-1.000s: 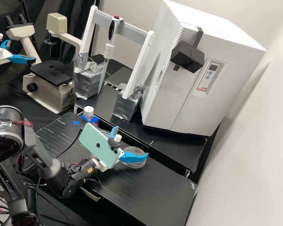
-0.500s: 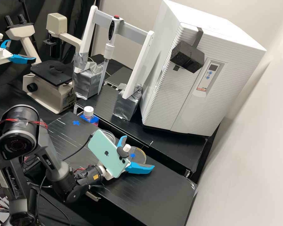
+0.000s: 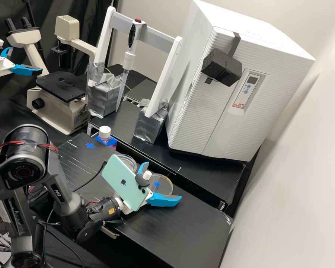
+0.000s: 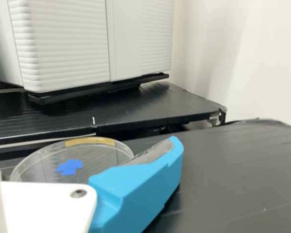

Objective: Close the lid

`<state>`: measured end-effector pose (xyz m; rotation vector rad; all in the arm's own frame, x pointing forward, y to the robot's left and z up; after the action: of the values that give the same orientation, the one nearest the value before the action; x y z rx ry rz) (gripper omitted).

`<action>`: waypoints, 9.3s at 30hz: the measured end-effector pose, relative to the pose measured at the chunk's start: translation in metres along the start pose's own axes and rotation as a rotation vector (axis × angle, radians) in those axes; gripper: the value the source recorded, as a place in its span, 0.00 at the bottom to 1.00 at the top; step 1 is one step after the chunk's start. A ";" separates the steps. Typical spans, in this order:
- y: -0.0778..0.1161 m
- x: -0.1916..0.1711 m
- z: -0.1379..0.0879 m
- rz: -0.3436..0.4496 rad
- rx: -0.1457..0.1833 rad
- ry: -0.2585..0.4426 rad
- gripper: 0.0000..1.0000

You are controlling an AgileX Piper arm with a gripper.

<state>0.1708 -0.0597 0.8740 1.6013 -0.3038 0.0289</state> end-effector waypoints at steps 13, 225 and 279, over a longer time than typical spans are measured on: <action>-0.004 -0.005 0.000 0.051 -0.068 -0.025 1.00; -0.016 -0.003 -0.010 -0.005 -0.053 0.026 0.00; -0.010 -0.012 -0.009 -0.015 -0.040 0.026 0.00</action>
<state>0.1633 -0.0490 0.8621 1.5624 -0.2703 0.0320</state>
